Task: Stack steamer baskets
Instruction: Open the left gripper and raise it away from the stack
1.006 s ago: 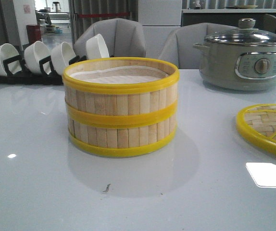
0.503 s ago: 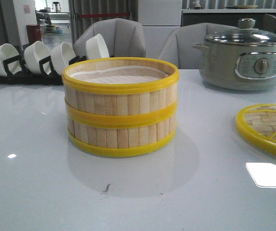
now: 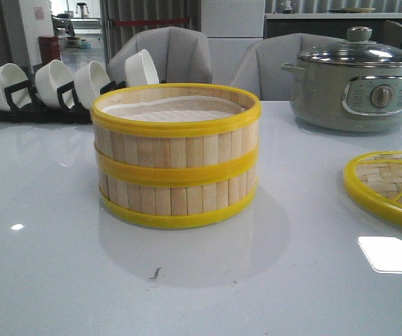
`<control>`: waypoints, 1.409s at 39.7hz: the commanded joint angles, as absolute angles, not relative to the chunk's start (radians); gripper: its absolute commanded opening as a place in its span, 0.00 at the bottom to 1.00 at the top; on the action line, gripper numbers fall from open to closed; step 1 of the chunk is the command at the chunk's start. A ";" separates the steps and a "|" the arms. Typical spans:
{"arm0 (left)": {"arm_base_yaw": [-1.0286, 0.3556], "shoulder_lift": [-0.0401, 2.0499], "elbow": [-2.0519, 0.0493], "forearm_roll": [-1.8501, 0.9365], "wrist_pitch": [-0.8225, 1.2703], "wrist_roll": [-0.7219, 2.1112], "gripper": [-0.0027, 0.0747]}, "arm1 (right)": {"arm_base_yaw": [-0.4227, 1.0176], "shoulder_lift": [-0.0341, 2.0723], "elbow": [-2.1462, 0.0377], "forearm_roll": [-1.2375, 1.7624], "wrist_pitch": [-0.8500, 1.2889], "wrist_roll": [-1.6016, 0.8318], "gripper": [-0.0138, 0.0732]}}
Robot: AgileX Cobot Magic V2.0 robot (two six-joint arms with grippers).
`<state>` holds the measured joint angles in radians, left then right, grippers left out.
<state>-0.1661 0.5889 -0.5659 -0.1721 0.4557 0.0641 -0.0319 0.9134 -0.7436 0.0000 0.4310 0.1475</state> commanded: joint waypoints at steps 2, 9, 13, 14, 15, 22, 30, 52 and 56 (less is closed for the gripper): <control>-0.173 0.585 -0.570 -0.180 0.363 0.061 0.14 | -0.031 0.906 -0.779 0.000 0.376 0.143 0.76; -0.173 0.585 -0.567 -0.176 0.368 0.061 0.14 | -0.031 0.906 -0.779 0.000 0.379 0.143 0.76; -0.173 0.585 -0.567 -0.176 0.368 0.061 0.14 | -0.031 0.906 -0.779 0.000 0.378 0.143 0.75; -0.173 0.585 -0.567 -0.176 0.368 0.061 0.14 | -0.031 0.906 -0.779 0.000 0.379 0.143 0.75; -0.173 0.585 -0.567 -0.176 0.370 0.061 0.14 | -0.031 0.906 -0.779 0.000 0.379 0.143 0.75; -0.173 0.585 -0.567 -0.176 0.372 0.061 0.14 | -0.031 0.906 -0.779 0.000 0.389 0.143 0.62; -0.173 0.585 -0.567 -0.176 0.372 0.061 0.14 | -0.031 0.906 -0.779 0.000 0.416 0.143 0.22; -0.173 0.585 -0.567 -0.176 0.372 0.061 0.14 | -0.031 0.906 -0.779 0.000 0.531 0.199 0.27; -0.173 0.585 -0.567 -0.176 0.372 0.061 0.14 | -0.031 0.906 -0.779 0.000 0.532 0.198 0.42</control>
<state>-0.1677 0.5849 -0.5373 -0.1703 0.4496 0.0641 -0.0319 0.9134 -0.7436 0.0000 0.5908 0.1967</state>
